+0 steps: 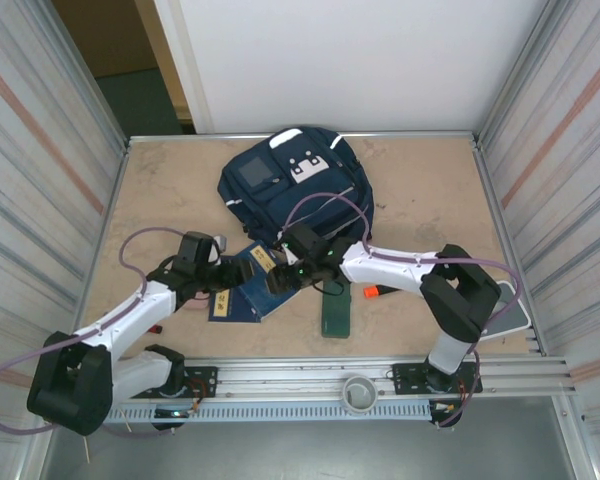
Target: Pack the student bag
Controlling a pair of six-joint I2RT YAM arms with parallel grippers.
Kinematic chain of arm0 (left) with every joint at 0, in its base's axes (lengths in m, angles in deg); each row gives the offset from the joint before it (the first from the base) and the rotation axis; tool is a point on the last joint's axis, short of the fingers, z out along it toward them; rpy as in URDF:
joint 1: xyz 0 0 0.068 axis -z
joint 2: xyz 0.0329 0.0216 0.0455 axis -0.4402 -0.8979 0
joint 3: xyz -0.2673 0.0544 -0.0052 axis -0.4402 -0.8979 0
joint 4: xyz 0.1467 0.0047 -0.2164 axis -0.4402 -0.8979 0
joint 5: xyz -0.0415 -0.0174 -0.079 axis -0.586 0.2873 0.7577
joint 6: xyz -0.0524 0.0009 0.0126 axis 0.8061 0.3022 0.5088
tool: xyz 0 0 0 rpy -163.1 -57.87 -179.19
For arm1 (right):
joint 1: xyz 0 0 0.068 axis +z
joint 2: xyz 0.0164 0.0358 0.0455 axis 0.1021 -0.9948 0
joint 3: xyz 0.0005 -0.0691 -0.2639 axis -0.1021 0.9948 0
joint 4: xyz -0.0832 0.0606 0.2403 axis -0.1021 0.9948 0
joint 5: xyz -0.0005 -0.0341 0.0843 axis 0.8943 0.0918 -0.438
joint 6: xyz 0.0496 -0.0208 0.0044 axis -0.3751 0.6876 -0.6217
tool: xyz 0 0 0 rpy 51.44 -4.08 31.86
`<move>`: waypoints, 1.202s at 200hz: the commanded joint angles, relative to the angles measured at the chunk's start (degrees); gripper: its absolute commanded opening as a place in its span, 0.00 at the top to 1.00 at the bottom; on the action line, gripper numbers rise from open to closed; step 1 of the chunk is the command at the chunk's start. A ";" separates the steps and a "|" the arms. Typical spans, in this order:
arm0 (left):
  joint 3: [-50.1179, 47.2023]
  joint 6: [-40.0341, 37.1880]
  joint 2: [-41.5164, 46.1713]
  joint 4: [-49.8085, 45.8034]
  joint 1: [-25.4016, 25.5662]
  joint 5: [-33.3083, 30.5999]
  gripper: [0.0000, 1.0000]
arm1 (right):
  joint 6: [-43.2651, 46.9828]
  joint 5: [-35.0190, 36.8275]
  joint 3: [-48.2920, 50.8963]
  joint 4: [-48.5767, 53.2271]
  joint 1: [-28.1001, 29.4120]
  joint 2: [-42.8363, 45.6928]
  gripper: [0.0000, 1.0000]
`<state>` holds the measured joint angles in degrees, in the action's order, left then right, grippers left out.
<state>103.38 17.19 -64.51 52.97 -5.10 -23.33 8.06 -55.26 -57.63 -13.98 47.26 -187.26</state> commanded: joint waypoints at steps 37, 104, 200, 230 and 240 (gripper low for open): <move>-2.50 2.35 -0.43 -0.83 1.86 -0.74 0.42 | 0.05 0.30 -4.17 0.02 -2.59 -8.04 0.25; -6.05 5.33 -0.71 3.02 3.64 -0.91 0.42 | -4.48 -8.30 -1.55 -7.46 -1.80 -10.18 0.35; -7.07 7.08 -0.05 7.74 3.54 2.48 0.55 | -14.36 -17.39 5.54 -21.45 -3.90 -5.35 0.73; -7.73 7.93 2.83 9.50 2.66 3.74 0.61 | -14.46 -14.36 5.60 -18.05 -4.18 -4.38 0.80; -8.18 8.36 4.16 11.20 2.29 5.01 0.65 | -14.37 -13.83 5.31 -17.09 -4.08 -4.66 0.80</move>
<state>95.86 24.38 -63.96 58.48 -2.28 -22.80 -5.32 -68.92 -51.86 -31.34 42.80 -194.21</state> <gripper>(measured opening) 0.380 0.206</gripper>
